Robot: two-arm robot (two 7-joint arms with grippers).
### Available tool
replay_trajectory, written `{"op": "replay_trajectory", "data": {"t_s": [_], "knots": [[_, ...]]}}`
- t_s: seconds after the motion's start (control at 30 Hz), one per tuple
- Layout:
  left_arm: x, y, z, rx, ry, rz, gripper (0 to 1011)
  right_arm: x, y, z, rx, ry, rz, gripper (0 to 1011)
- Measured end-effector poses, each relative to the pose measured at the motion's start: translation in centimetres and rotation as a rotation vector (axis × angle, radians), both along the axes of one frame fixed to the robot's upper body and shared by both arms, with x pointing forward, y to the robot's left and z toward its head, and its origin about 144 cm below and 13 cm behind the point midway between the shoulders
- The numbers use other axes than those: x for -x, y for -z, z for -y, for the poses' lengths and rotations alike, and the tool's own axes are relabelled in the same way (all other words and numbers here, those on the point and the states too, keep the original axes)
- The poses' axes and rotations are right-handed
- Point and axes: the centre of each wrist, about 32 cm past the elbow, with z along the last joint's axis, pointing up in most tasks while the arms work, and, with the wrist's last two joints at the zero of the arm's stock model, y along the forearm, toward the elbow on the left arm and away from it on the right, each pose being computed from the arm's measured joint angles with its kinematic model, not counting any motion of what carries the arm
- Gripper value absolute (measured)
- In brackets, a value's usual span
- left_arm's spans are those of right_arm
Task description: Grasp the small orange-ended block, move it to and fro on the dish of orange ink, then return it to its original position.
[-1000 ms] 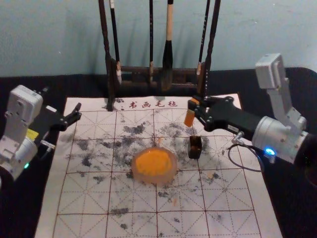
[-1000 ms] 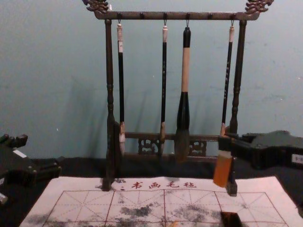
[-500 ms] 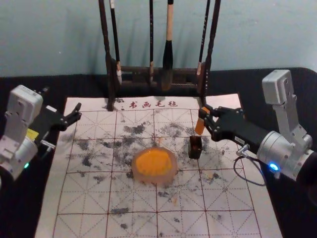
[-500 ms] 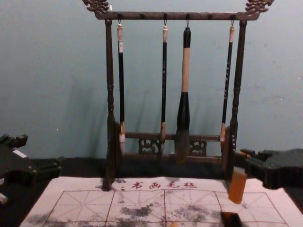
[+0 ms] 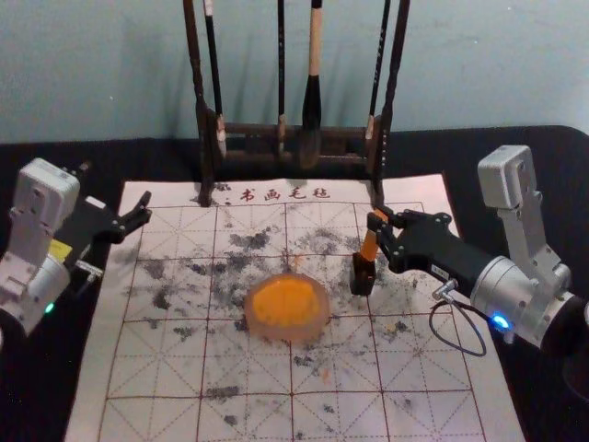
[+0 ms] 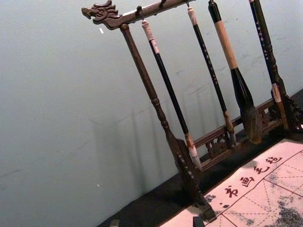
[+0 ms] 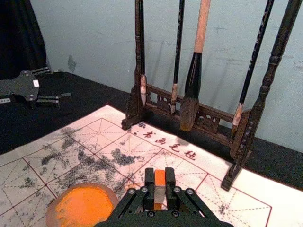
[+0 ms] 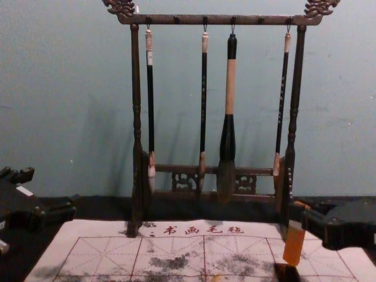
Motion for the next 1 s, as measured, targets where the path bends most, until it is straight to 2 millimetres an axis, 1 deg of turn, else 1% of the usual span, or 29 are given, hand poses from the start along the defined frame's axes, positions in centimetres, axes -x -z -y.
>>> {"op": "replay_trajectory", "data": {"t_s": [0.33, 0.7, 1.0], "knots": [[0.0, 0.0, 0.0, 0.0, 0.0, 0.0, 1001, -0.16, 0.66, -0.33, 0.007, 0.004, -0.007, 129], [0.0, 0.0, 0.0, 0.0, 0.0, 0.0, 1001, -0.3, 0.71, -0.51, 0.006, 0.004, -0.013, 129], [0.0, 0.0, 0.0, 0.0, 0.0, 0.0, 1001, 0.07, 0.73, -0.47, 0.0, 0.007, -0.02, 129]]}}
